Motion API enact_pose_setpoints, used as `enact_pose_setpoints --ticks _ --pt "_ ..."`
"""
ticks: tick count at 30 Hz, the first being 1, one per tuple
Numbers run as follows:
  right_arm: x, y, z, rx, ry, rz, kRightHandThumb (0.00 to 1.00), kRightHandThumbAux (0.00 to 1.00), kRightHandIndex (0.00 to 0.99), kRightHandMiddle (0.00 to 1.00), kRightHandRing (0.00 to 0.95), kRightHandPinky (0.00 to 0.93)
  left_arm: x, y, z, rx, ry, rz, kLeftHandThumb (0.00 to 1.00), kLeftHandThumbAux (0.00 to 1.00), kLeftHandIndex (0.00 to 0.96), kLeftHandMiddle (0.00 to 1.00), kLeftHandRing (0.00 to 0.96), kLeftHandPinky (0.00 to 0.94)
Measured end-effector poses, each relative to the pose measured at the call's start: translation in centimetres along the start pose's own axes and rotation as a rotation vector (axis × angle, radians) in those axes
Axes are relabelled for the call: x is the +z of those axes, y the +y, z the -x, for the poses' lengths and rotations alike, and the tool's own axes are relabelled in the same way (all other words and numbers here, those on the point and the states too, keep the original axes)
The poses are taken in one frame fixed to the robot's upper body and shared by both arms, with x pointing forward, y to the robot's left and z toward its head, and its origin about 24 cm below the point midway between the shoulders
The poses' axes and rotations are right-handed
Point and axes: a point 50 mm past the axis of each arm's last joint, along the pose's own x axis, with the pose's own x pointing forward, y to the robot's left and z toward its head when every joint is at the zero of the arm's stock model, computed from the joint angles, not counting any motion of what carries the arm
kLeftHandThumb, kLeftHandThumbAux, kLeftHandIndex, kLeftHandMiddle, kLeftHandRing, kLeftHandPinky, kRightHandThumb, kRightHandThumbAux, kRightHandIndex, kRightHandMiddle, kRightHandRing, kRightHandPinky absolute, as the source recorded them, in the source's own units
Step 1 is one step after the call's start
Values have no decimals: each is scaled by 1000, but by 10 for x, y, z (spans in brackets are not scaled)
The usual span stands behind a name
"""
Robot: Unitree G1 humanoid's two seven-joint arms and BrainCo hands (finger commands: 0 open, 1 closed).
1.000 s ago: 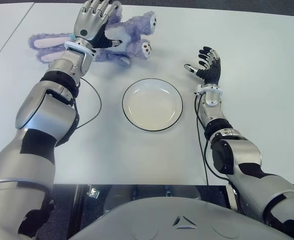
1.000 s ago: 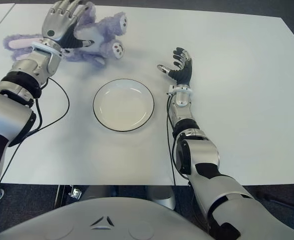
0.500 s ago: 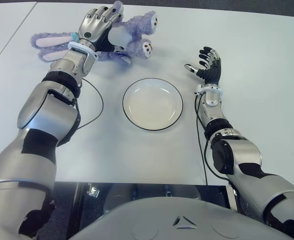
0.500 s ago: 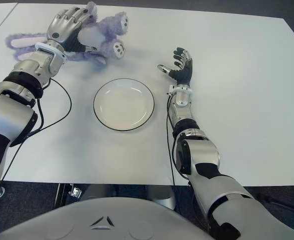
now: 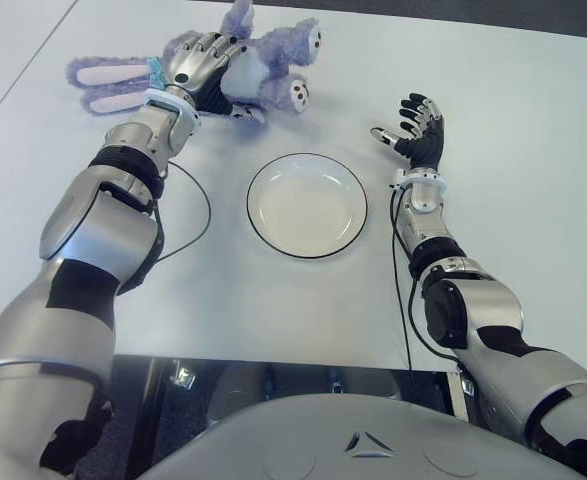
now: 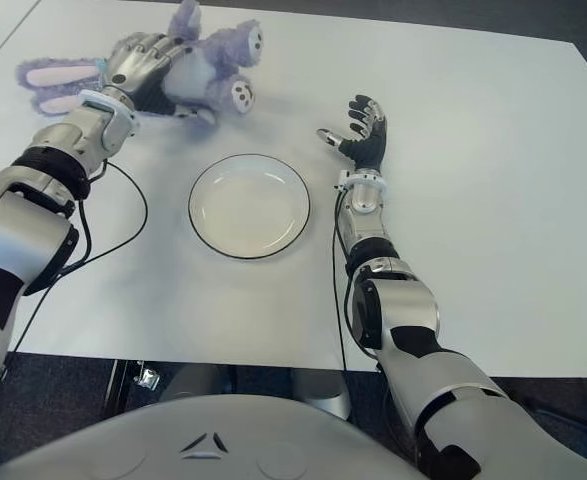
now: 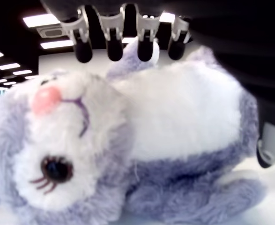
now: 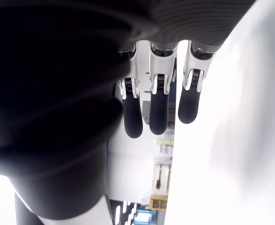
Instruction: Put the doll into the plate.
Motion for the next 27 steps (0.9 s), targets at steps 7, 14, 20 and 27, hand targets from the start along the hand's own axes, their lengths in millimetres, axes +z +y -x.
enact_pose_setpoints --ticks 7,14,20,27 --pt "0 -1 0 -10 -1 2 0 986 232 283 255 253 10 -4 -3 -47 -31 17 27 551 19 0 175 130" --pt "0 -2 0 -12 -1 3 40 997 224 280 252 256 13 -4 -4 -79 -48 17 52 541 33 0 129 250" --pt "-1 -2 0 -14 1 4 34 998 231 285 259 255 16 -3 -5 -84 -66 9 80 525 76 0 111 252" --pt "-2 -4 1 -20 5 8 3 998 233 282 254 254 20 -3 -6 -83 -84 20 147 525 113 0 97 247"
